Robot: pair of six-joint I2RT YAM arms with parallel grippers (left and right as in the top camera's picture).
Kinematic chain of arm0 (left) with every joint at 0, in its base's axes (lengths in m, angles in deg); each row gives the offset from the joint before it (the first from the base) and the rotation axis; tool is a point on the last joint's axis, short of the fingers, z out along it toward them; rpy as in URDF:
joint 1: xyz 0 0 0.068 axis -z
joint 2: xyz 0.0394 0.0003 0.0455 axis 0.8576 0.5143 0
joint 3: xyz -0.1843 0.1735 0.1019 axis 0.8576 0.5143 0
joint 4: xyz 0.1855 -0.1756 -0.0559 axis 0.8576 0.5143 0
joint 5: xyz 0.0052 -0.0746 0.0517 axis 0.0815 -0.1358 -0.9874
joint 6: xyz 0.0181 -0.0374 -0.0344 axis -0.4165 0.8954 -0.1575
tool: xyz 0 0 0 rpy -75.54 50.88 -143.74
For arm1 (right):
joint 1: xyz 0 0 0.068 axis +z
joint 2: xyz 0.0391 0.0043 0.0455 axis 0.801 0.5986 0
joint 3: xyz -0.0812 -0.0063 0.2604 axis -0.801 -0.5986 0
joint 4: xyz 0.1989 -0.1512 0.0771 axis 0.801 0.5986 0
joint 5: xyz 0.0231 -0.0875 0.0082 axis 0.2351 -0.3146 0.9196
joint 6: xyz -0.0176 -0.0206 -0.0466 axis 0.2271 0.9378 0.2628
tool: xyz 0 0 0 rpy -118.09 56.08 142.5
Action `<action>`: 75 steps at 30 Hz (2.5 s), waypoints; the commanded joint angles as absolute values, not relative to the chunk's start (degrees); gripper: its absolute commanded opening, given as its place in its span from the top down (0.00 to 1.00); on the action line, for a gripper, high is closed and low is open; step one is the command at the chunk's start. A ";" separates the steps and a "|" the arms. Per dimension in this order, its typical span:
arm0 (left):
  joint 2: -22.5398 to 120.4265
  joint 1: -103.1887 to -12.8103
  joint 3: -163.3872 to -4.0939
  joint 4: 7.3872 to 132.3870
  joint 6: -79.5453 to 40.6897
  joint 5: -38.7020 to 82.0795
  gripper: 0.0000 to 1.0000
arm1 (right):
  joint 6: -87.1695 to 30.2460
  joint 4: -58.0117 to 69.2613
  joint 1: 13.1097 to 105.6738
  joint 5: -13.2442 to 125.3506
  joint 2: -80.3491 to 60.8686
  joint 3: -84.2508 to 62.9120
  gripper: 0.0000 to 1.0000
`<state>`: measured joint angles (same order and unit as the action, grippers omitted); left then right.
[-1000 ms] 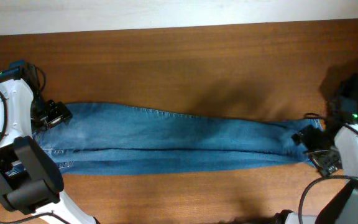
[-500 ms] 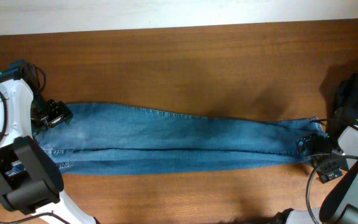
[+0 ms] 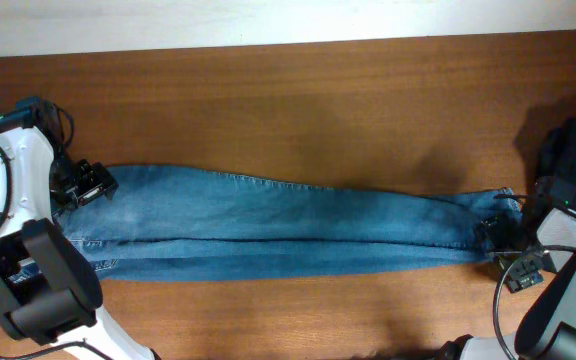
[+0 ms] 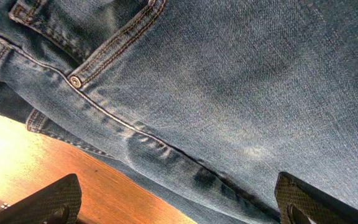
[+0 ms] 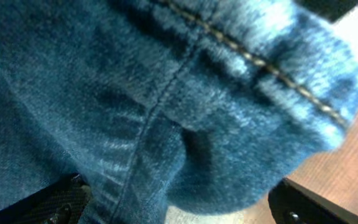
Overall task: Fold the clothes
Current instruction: 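Grasp the stacked leg hems with the right gripper, then lift the leg hems and carry them leftward over the jeans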
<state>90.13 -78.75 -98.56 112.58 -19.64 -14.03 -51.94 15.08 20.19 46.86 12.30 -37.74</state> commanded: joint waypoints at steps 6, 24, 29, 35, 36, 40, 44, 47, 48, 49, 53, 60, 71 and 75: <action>90.02 -79.08 -98.47 112.67 -19.44 -13.22 0.01 | -52.57 7.28 20.26 50.62 15.93 -41.98 0.01; 90.02 -79.08 -98.47 112.89 -19.44 -13.22 0.01 | -59.28 3.78 20.26 55.10 15.97 -44.91 0.01; 90.02 -79.08 -98.47 112.89 -19.44 -13.22 0.01 | -60.55 -0.94 20.26 55.34 16.00 -48.23 0.01; 90.02 -79.08 -98.47 112.87 -19.44 -13.22 0.01 | -61.16 -5.40 20.34 59.47 17.00 -49.89 0.09; 90.02 -79.08 -98.47 112.87 -19.44 -13.22 0.01 | -61.79 -5.36 20.50 59.45 17.20 -49.89 0.09; 90.02 -79.08 -98.47 112.87 -19.44 -13.22 0.01 | -62.06 -5.36 23.19 59.39 19.17 -49.89 0.10; 90.02 -79.08 -98.47 112.89 -19.44 -13.22 0.01 | -64.00 -4.75 27.23 58.62 21.24 -49.89 0.09; 90.02 -79.08 -98.47 113.39 -19.44 -13.22 0.01 | -66.82 -2.52 30.11 57.90 21.90 -49.89 0.09; 90.02 -79.08 -98.47 113.87 -19.44 -13.24 0.01 | -67.69 -1.66 30.79 57.94 21.92 -49.89 0.09; 90.02 -79.08 -98.47 113.96 -19.46 -13.24 0.01 | -68.07 -1.31 30.77 58.12 21.92 -49.89 0.09; 90.02 -79.08 -98.47 114.09 -19.44 -13.24 0.01 | -68.07 -0.77 30.66 59.04 21.92 -49.89 0.09; 90.02 -79.08 -98.47 114.18 -19.44 -13.22 0.01 | -67.98 3.58 30.73 59.41 22.03 -49.89 0.10; 90.02 -79.08 -98.47 112.39 -19.44 -9.76 0.01 | -61.49 4.98 34.75 59.41 22.09 -49.89 0.10; 90.02 -79.08 -98.47 112.32 -19.44 -9.76 0.01 | -61.60 3.25 40.06 58.71 22.12 -49.89 0.09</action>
